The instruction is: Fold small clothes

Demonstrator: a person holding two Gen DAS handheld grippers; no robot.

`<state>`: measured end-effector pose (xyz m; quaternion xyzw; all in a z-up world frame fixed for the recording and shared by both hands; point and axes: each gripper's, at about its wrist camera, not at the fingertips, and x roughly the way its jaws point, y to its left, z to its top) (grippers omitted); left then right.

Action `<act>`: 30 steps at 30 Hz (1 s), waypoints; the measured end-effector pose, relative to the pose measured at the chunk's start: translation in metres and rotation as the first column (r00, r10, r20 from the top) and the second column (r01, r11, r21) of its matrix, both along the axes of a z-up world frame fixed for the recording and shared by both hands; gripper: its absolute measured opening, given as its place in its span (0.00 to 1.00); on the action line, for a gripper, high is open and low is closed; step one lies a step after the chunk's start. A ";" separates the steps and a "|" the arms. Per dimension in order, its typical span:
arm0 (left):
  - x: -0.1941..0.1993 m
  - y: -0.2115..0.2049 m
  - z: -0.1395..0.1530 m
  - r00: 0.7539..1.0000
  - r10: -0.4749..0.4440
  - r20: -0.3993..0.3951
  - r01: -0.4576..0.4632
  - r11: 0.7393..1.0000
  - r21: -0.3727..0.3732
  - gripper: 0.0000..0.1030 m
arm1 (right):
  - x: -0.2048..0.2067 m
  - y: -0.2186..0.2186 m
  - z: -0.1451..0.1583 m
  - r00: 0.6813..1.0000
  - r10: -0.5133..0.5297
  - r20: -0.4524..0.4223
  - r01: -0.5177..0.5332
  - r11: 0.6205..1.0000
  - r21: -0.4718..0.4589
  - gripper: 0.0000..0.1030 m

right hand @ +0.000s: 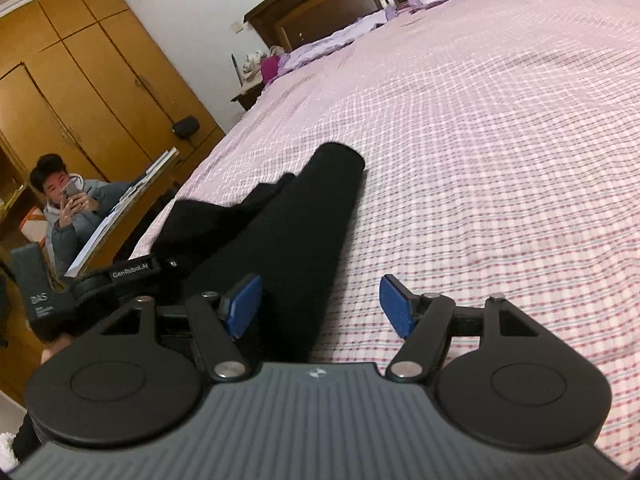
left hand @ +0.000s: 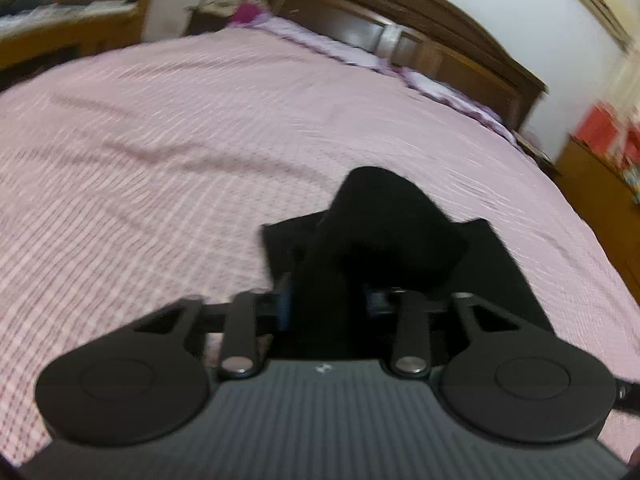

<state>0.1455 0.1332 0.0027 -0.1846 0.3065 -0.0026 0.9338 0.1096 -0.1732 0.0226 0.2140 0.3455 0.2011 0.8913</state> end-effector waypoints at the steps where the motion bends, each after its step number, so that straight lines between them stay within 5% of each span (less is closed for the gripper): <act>1: -0.001 0.002 0.001 1.000 0.012 0.002 -0.012 1.000 -0.001 0.56 | 0.001 0.004 -0.001 1.000 0.009 -0.002 -0.009 1.000 0.000 0.70; 10: 0.013 0.003 0.010 0.999 0.054 0.003 -0.054 0.990 0.129 0.58 | 0.002 0.030 -0.010 0.997 0.068 -0.034 -0.068 0.997 -0.020 0.71; 15: 0.000 0.014 0.016 0.998 0.049 -0.032 -0.047 0.997 0.058 0.58 | -0.003 0.039 -0.013 0.994 0.104 -0.025 -0.105 0.993 -0.050 0.73; 22: -0.024 0.012 0.025 0.995 -0.018 -0.099 0.015 0.999 -0.031 0.76 | 0.003 0.031 -0.003 0.997 0.071 0.033 -0.071 0.997 -0.004 0.92; 30: -0.025 0.003 -0.004 0.985 -0.066 -0.160 0.037 0.983 -0.177 0.78 | 0.045 0.045 -0.030 0.992 0.098 -0.082 -0.095 0.995 0.038 0.95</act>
